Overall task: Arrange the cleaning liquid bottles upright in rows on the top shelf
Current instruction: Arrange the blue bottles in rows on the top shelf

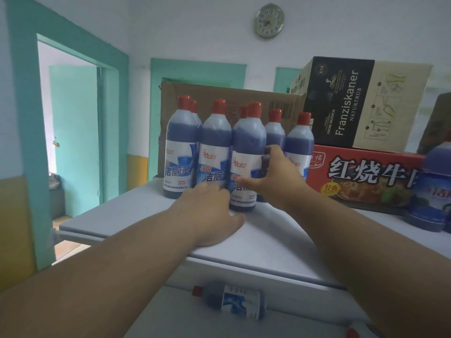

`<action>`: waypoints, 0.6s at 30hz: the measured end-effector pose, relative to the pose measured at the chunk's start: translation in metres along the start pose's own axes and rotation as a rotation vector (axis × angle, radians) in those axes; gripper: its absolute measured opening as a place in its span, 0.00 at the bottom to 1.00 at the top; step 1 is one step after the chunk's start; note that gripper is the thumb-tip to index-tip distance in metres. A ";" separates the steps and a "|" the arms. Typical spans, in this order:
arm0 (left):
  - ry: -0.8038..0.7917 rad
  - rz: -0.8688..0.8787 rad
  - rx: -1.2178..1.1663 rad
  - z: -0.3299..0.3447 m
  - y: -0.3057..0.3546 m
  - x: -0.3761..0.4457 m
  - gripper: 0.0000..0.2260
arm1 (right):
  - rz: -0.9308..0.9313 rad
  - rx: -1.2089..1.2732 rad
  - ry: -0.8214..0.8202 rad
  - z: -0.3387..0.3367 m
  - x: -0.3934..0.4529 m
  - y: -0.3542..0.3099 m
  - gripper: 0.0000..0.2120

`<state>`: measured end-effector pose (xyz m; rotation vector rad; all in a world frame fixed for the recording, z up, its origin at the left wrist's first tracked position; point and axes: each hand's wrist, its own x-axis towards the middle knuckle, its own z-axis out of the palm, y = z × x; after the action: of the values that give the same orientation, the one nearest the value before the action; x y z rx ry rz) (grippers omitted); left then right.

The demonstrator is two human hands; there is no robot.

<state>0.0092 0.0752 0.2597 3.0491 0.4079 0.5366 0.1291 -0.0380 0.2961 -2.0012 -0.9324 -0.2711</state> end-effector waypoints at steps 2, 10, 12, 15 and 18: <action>-0.005 -0.005 0.021 0.000 0.000 0.000 0.23 | -0.004 -0.011 0.033 0.004 0.002 0.000 0.30; 0.014 -0.019 -0.046 -0.008 0.004 -0.004 0.15 | -0.048 0.052 0.135 -0.002 -0.001 -0.008 0.30; 0.056 -0.016 -0.105 -0.013 0.010 -0.005 0.14 | -0.126 -0.003 0.206 -0.016 -0.006 -0.015 0.29; 0.084 0.005 -0.264 -0.025 0.034 -0.005 0.10 | -0.249 -0.097 0.294 -0.045 -0.016 -0.023 0.27; 0.102 0.050 -0.346 -0.035 0.069 0.000 0.07 | -0.345 -0.148 0.325 -0.078 -0.035 -0.023 0.22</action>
<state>0.0142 0.0076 0.2970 2.7136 0.2133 0.6863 0.1006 -0.1101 0.3381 -1.8436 -1.0635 -0.8523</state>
